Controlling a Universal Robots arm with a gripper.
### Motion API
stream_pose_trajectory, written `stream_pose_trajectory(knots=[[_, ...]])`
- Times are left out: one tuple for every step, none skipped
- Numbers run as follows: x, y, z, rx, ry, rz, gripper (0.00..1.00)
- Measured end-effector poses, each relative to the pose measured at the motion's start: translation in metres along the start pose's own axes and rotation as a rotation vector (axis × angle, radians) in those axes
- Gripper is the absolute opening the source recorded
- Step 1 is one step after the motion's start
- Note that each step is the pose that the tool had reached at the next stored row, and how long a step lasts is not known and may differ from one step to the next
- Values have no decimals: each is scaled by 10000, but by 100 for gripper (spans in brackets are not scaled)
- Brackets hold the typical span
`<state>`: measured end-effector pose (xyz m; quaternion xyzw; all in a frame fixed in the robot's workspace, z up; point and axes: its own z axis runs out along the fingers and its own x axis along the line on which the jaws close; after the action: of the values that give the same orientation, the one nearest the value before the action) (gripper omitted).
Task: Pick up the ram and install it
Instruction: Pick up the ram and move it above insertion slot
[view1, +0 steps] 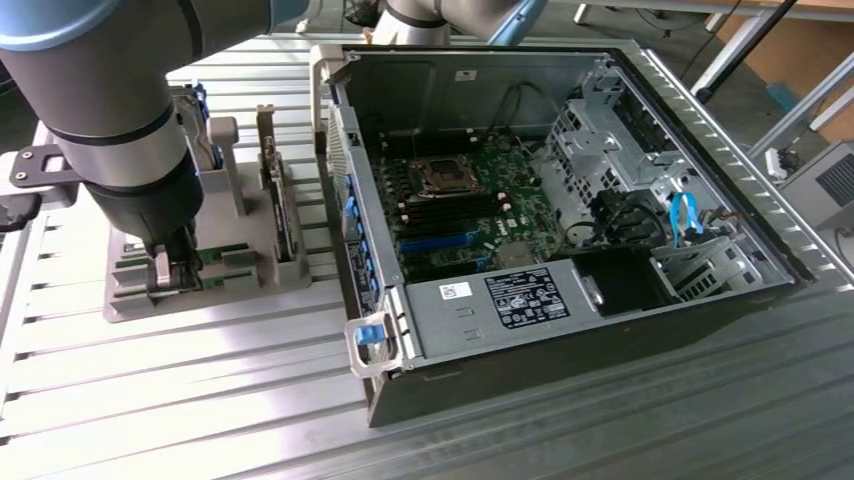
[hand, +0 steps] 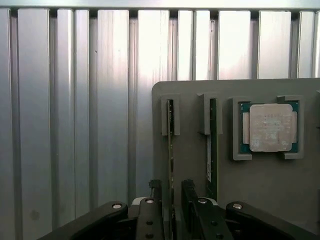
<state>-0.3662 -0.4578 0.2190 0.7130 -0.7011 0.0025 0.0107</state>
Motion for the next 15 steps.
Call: stream_pose_trajectory(knots=[[1, 1, 21, 0, 0, 0, 30], [1, 1, 43, -1, 0, 0, 30], [1, 1, 65, 1, 0, 0, 30], [1, 1, 78, 0, 0, 0, 30], [0, 1, 90, 0, 0, 0, 30], [1, 1, 104, 0, 0, 0, 30], [1, 2, 114, -1, 1, 1, 30], [2, 2, 126, -1, 1, 0, 30], [1, 2, 126, -2, 2, 0, 30], [1, 1, 126, -1, 1, 0, 30], [1, 1, 127, -1, 1, 0, 30], [1, 1, 127, -1, 1, 0, 30], [1, 1, 127, -1, 1, 0, 30], [1, 1, 127, -1, 1, 0, 30], [1, 1, 127, -1, 1, 0, 30]])
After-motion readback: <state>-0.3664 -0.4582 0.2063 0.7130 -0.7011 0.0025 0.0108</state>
